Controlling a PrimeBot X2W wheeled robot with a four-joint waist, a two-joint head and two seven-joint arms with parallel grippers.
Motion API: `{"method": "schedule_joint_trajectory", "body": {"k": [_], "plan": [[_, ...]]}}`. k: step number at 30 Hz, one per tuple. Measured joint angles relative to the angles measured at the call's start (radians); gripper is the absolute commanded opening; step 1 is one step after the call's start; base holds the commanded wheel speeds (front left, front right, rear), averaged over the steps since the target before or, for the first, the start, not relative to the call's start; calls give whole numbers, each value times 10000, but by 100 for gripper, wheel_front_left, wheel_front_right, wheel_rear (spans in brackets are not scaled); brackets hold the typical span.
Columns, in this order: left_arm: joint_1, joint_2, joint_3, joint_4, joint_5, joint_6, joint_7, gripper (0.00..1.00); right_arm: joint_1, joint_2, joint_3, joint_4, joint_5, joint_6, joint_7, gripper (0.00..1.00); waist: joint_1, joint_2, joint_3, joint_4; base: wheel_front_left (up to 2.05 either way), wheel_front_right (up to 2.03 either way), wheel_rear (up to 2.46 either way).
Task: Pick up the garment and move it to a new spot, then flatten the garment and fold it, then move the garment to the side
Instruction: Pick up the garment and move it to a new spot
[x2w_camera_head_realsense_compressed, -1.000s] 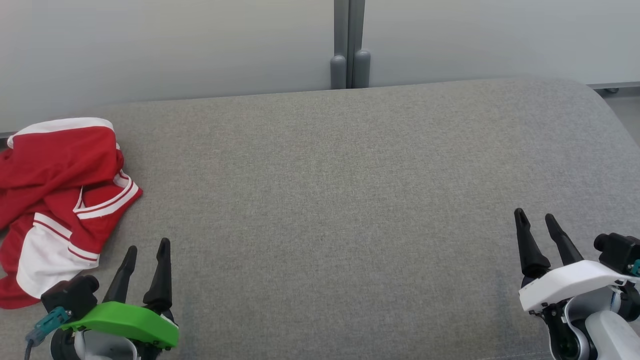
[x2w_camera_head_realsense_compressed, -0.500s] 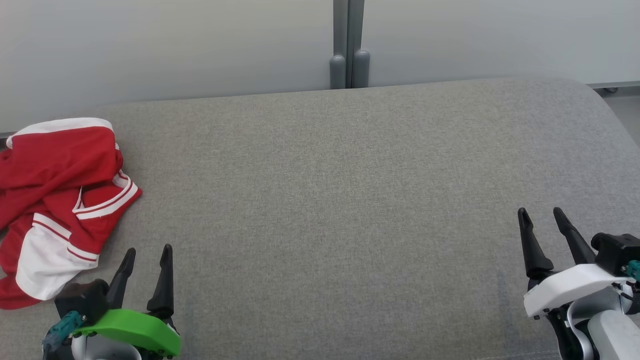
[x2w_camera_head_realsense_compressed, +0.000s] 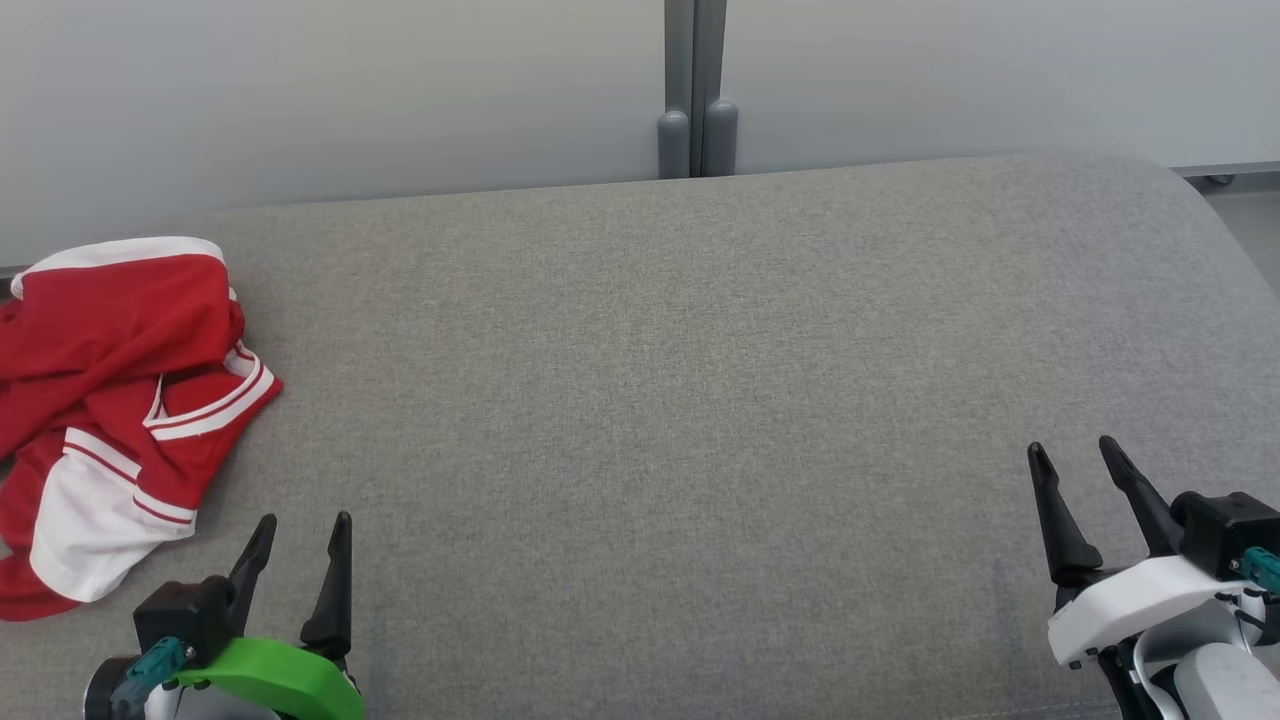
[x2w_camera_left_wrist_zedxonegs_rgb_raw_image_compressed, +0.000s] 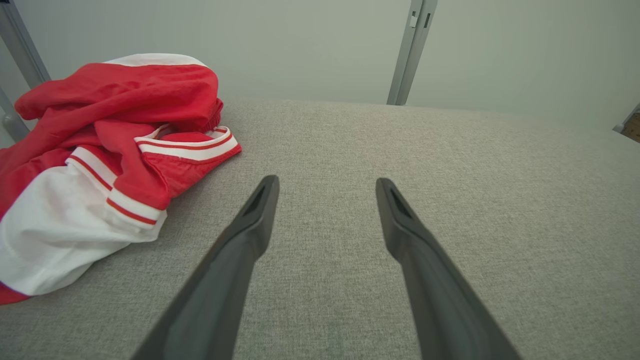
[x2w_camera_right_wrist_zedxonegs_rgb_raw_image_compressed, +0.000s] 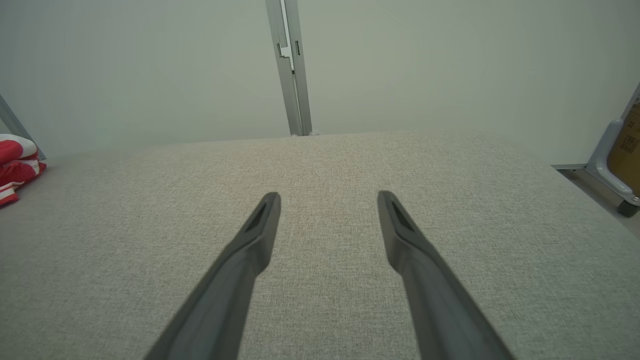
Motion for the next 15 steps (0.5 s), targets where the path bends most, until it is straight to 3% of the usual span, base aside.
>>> {"method": "schedule_joint_trajectory", "body": {"k": [15], "plan": [[-17, -29, 27, 251, 12, -107, 0, 100, 66, -6, -140, 142, -339, 247, -12, 100, 0, 0, -22, 77, 0, 0, 0]]}}
